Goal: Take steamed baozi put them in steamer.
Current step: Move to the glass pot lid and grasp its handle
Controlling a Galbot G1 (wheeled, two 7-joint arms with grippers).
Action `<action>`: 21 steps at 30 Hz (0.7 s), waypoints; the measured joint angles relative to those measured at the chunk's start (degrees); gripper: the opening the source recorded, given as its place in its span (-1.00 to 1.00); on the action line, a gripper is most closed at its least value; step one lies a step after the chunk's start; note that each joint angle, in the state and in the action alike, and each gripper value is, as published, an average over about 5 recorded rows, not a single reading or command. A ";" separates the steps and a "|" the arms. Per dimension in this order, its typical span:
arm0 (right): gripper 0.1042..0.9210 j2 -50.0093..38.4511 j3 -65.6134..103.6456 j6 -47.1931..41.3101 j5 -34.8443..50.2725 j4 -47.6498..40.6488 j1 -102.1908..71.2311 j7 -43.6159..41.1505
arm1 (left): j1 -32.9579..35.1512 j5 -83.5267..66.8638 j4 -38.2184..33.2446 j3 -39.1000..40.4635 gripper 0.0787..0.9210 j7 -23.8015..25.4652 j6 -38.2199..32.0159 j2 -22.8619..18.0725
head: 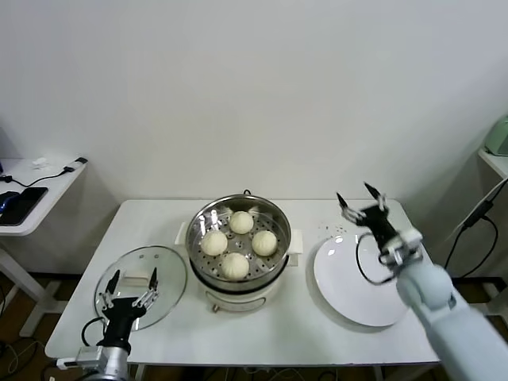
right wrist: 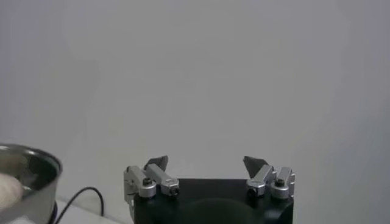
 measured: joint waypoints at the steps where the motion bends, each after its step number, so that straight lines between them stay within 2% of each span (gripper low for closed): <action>1: 0.76 1.57 1.40 0.94 -0.84 -0.07 -2.25 -0.16 | -0.03 0.69 0.14 -0.04 0.77 -0.17 -0.35 0.05; 10: 0.76 13.79 9.15 7.80 -5.84 -0.88 -15.89 -1.63 | -0.45 12.69 1.82 -0.98 0.77 -3.49 -3.01 0.81; 21: 0.76 21.35 12.04 10.06 -10.19 -0.12 -20.97 -1.44 | -1.28 42.42 8.16 -2.02 0.77 -13.17 -6.16 3.28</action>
